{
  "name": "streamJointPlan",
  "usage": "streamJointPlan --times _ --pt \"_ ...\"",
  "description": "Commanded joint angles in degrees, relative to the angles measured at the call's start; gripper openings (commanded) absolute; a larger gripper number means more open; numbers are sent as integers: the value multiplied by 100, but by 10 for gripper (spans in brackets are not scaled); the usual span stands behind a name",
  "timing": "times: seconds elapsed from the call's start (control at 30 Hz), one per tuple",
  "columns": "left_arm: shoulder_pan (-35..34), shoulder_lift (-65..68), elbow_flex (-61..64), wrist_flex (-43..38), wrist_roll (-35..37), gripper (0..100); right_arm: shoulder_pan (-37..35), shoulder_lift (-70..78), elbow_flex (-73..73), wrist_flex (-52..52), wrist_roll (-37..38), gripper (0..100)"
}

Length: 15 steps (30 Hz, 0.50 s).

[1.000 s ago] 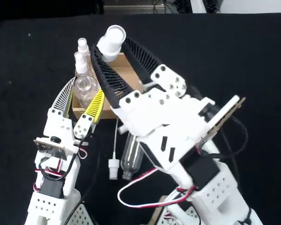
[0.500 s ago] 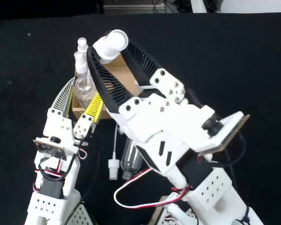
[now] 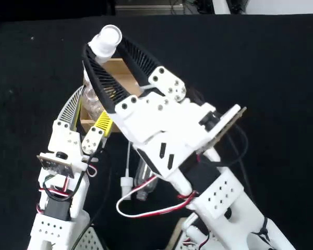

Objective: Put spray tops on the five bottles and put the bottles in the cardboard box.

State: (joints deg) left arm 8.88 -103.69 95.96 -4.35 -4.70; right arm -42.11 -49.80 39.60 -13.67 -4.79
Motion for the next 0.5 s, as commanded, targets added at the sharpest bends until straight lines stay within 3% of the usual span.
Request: streamJointPlan --times 0.0,0.47 --pt "66 -79 136 -70 0 30 132 22 -119 -141 18 10" --pt "66 -79 136 -70 0 30 0 -4 -110 774 26 10"
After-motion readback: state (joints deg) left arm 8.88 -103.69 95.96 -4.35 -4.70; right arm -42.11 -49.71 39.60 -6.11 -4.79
